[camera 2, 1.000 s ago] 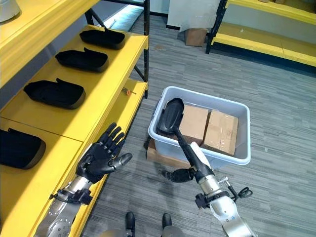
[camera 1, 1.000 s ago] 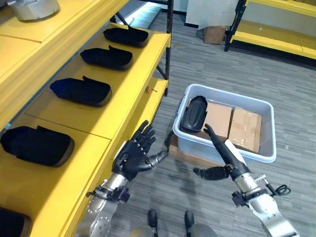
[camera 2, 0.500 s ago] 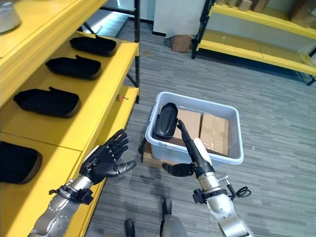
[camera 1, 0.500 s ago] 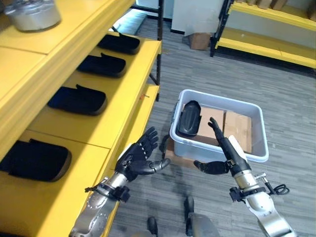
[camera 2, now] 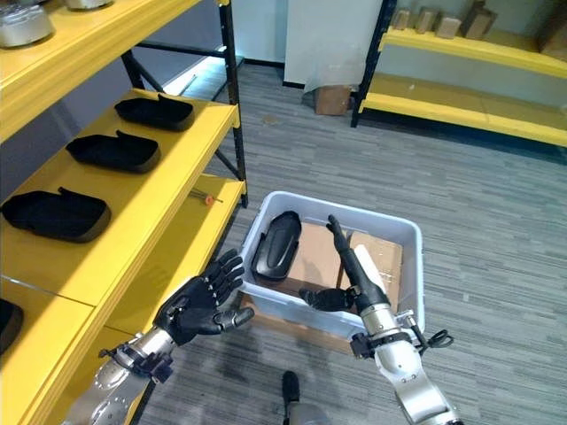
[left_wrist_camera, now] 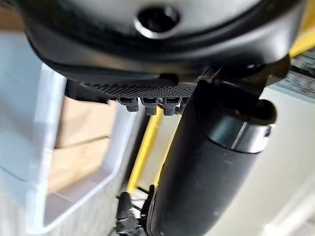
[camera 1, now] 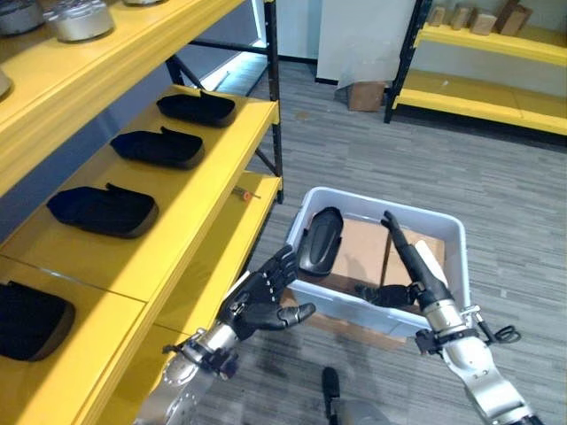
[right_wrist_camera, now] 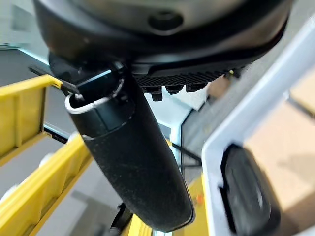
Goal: Move parts from the plastic box to the shelf.
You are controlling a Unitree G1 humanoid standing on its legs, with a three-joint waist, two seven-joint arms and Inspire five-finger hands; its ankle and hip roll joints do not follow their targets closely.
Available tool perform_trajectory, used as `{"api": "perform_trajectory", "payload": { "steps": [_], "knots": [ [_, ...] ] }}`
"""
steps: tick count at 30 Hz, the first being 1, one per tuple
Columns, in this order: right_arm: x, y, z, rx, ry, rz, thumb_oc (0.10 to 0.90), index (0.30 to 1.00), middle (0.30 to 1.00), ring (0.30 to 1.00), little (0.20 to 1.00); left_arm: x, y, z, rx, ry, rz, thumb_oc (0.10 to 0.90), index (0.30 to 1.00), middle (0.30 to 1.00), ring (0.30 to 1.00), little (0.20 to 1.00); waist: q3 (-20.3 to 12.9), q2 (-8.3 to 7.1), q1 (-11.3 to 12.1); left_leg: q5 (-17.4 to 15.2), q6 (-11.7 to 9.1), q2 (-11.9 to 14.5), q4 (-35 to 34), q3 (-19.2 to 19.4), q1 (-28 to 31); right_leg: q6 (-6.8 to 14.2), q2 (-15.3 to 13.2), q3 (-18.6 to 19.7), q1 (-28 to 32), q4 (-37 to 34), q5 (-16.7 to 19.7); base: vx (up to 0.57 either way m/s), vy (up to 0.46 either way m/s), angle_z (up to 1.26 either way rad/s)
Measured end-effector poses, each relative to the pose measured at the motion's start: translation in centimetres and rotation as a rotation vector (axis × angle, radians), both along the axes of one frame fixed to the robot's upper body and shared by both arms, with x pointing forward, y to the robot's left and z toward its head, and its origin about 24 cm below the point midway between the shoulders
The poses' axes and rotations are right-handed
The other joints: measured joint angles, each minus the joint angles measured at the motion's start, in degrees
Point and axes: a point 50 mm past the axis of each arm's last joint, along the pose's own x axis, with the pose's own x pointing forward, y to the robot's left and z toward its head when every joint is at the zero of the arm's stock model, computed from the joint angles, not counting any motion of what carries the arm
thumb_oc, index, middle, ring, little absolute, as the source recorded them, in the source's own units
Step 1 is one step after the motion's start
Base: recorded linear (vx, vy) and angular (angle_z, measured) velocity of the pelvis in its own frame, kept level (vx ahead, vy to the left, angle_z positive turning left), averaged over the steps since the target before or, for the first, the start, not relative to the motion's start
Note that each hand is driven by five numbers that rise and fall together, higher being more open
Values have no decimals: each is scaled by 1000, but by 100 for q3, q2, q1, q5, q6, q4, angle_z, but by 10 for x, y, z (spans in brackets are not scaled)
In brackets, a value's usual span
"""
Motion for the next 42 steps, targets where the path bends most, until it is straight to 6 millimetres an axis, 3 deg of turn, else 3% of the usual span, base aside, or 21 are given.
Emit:
{"api": "perform_trajectory", "payload": {
  "steps": [1, 2, 5, 7, 8, 11, 14, 15, 16, 17, 18, 19, 21, 25, 27, 29, 30, 31, 35, 40, 42],
  "knots": [
    [0, -2, 1, -7, -1, -5, 900, 1000, 1000, 1000, 1000, 0, -2, 2, -5, -9, -7, 900, 1000, 1000, 1000, 1000, 10, 71, -24, -11, 10, 64, 7, 11, -27, -23, 30, -85, -29, 14, -18, 125, -427, -2],
    [1, -5, 1, -25, 4, -9, 900, 1000, 1000, 1000, 1000, 3, -5, 7, -15, -30, -11, 900, 1000, 1000, 1000, 1000, 20, 235, -36, -168, 190, 197, 31, 55, -148, -142, 57, -349, -331, 378, -197, 100, -449, -17],
    [0, -7, -1, -34, 17, -17, 900, 1000, 1000, 1000, 1000, 8, -6, 11, -21, -42, 14, 900, 1000, 1000, 1000, 1000, 61, 293, 14, -321, 459, 179, 418, 92, -437, -281, 37, -321, -802, 985, -442, 25, -288, -15],
    [0, -8, -1, -71, 12, -19, 900, 1000, 1000, 1000, 1000, 13, -7, 14, -18, -57, 15, 900, 1000, 1000, 1000, 1000, 151, 259, -44, -285, 471, 223, 819, 97, -696, -360, 13, -312, -1067, 1468, -676, 30, -208, 5],
    [-2, -9, -3, -78, 21, -19, 900, 1000, 1000, 1000, 1000, 15, -7, 13, -18, -53, 14, 900, 1000, 1000, 1000, 1000, 190, 233, -73, -70, 516, 212, 931, 159, -773, -388, -18, -329, -1080, 1539, -751, 37, -204, 15],
    [-1, -10, -1, -53, 18, -20, 900, 1000, 1000, 1000, 1000, 16, -7, 14, -17, -60, 0, 900, 1000, 1000, 1000, 1000, 249, 208, -213, 375, 357, 192, 990, 403, -882, -386, -68, -390, -1034, 1432, -750, 11, -118, 15],
    [-2, -12, 0, -54, 1, -13, 900, 1000, 1000, 1000, 1000, 17, -14, 11, -33, -47, -26, 900, 1000, 1000, 1000, 1000, 348, 109, -279, 793, 223, 114, 1513, 665, -1170, -229, -137, -410, -661, 695, -762, 28, -65, -3],
    [1, -14, 7, -96, -37, 6, 900, 1000, 1000, 1000, 1000, 15, -21, 10, -62, -43, -48, 900, 1000, 1000, 1000, 1000, 347, 427, -130, 586, 345, 350, 1451, 555, -1245, -434, 28, -451, -1108, 1854, -1241, 96, -63, -40],
    [1, -15, 11, -137, -60, 24, 900, 1000, 1000, 1000, 1000, 13, -22, 14, -62, -58, -75, 900, 1000, 1000, 1000, 1000, 343, 277, -159, -69, 306, 135, 1578, 323, -1134, -464, -190, -321, -1428, 3387, -1874, 105, -44, -7],
    [5, -19, 12, -164, -65, 21, 900, 1000, 1000, 1000, 1000, 14, -25, 10, -74, -42, -81, 900, 1000, 1000, 1000, 1000, 468, 227, -276, -662, 207, -101, 1719, 98, -1149, -510, -170, -52, -1329, 3407, -2089, 87, -25, -6],
    [7, -20, 10, -170, -54, 13, 900, 1000, 1000, 1000, 1000, 10, -26, 4, -71, -2, -83, 900, 1000, 1000, 1000, 1000, 470, 258, -115, -766, 291, -538, 1547, -70, -1255, -583, -137, 169, -1222, 2871, -1779, 87, -7, -23],
    [5, -20, 7, -178, -43, 14, 900, 1000, 1000, 1000, 1000, 7, -24, 0, -61, 16, -80, 900, 1000, 1000, 1000, 1000, 461, 274, -50, -688, 367, -857, 1298, 23, -1360, -581, -132, 280, -1018, 2316, -1486, 106, 7, -53],
    [-5, -23, -3, -179, -4, 4, 900, 1000, 1000, 1000, 1000, 4, -19, -3, -53, 30, -69, 900, 1000, 1000, 1000, 1000, 480, 237, -45, -374, 355, -1064, 809, 213, -1477, -607, -124, 250, -542, 1558, -1214, 120, 13, 4],
    [-20, -23, -18, -176, 51, 2, 900, 1000, 1000, 1000, 1000, 3, -7, -4, -61, 30, -25, 900, 1000, 1000, 1000, 1000, 484, 213, 19, 285, 116, -809, 416, 242, -1889, -594, -46, 89, 49, 629, -1202, 125, 20, -2],
    [-20, -22, -17, -174, 43, 9, 900, 1000, 1000, 1000, 1000, 4, -4, -3, -61, 28, -14, 900, 1000, 1000, 1000, 1000, 471, 298, 64, 264, 172, -677, 442, 211, -1989, -514, 19, 148, 219, 337, -1179, 137, 59, -41],
    [-19, -22, -14, -177, 29, 16, 900, 1000, 1000, 1000, 1000, 4, -2, -3, -60, 19, -22, 900, 1000, 1000, 1000, 1000, 462, 426, 72, 209, 164, -512, 294, 56, -1802, -480, 103, 113, 192, 411, -773, 124, 72, -48],
    [-21, -21, -16, -169, 37, 18, 900, 1000, 1000, 1000, 1000, 4, -2, -6, -59, 31, -18, 900, 1000, 1000, 1000, 1000, 464, 343, 17, 325, 188, -573, 399, 158, -1773, -404, -38, 113, 179, 545, -799, 231, 139, -36],
    [-23, -20, -13, -173, 28, 34, 900, 1000, 1000, 1000, 1000, 4, -1, -6, -58, 32, -17, 900, 1000, 1000, 1000, 1000, 462, 357, -12, 339, 194, -656, 389, 302, -1782, -209, -104, 157, 179, 592, -855, 204, 118, -19],
    [-27, -13, -12, -186, 21, 69, 900, 1000, 1000, 1000, 1000, 0, 6, -6, -56, 34, 12, 900, 1000, 1000, 1000, 1000, 452, 340, 4, 627, 373, -940, 205, 317, -1462, 82, -396, 126, 462, 532, -899, 138, 69, 12],
    [-19, -7, -4, -270, -35, 110, 900, 1000, 1000, 1000, 1000, -2, 7, -6, -55, 34, 13, 900, 1000, 1000, 1000, 1000, 443, 288, 187, 816, 644, -1166, 108, 221, -1372, 237, -587, -43, 614, 501, -1026, 139, 41, 18],
    [-11, -5, 2, -296, -77, 115, 900, 1000, 1000, 1000, 1000, -1, 8, -4, -45, 31, 9, 900, 1000, 1000, 1000, 1000, 446, 228, 278, 841, 653, -1196, 84, 196, -1378, 243, -615, -75, 626, 454, -1026, 83, -5, 18]
  ]
}}
